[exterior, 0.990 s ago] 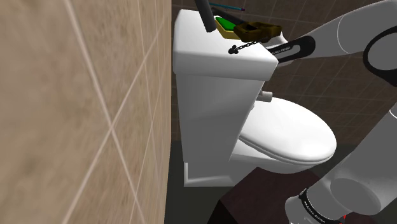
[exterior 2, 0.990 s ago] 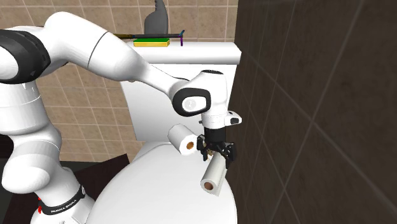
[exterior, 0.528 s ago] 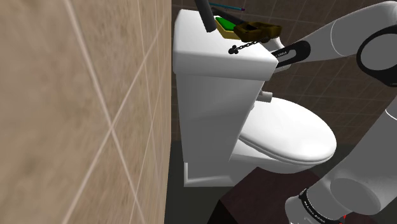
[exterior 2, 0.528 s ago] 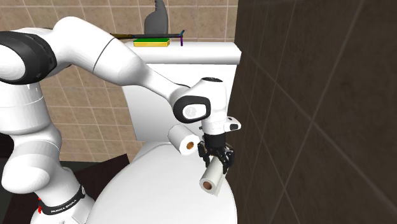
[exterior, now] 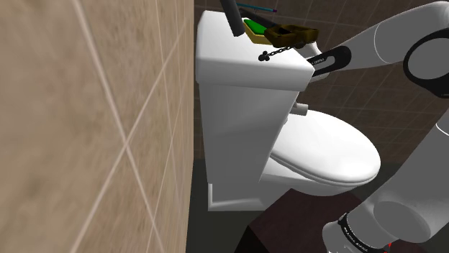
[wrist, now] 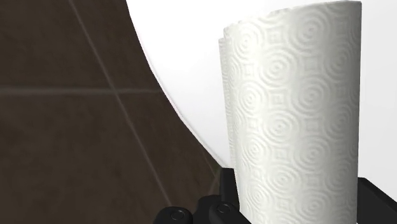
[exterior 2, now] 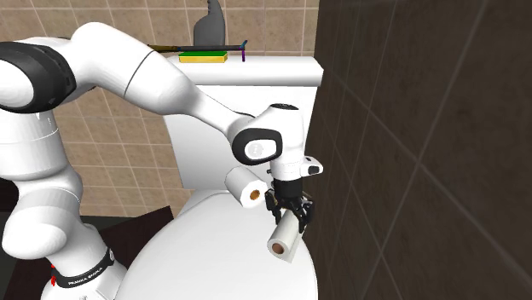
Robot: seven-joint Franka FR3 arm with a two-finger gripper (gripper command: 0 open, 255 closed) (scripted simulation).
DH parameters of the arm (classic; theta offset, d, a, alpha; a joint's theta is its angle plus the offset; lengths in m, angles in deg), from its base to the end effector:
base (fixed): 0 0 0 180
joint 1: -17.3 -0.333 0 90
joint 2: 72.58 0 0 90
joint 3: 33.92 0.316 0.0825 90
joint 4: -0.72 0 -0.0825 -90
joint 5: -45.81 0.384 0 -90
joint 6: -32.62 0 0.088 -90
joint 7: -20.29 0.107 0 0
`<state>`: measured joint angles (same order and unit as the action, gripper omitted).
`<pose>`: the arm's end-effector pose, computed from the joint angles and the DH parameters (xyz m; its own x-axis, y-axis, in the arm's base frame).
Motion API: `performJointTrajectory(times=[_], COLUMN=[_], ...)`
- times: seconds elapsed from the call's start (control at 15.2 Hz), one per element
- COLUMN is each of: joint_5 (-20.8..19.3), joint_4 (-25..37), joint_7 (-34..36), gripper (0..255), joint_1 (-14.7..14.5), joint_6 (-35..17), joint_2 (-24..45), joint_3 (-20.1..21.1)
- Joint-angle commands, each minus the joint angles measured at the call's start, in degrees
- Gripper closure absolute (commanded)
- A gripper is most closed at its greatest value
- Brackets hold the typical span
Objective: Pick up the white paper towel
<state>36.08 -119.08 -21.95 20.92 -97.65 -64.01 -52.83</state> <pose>0.5284 -0.2202 0.3605 0.8967 0.4310 -0.1005 0.4420 -0.8839 0.1530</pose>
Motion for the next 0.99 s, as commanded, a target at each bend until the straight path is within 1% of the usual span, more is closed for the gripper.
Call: performJointTrajectory(times=[0.0,0.92], joint_5=[0.0,-0.7], joint_4=[0.3,5.9], joint_7=[-0.1,-0.8], gripper=[255,255], joint_1=[-0.1,-0.5], joint_6=[0.8,10.9], joint_2=[-0.3,-5.0], joint_3=[0.0,0.1])
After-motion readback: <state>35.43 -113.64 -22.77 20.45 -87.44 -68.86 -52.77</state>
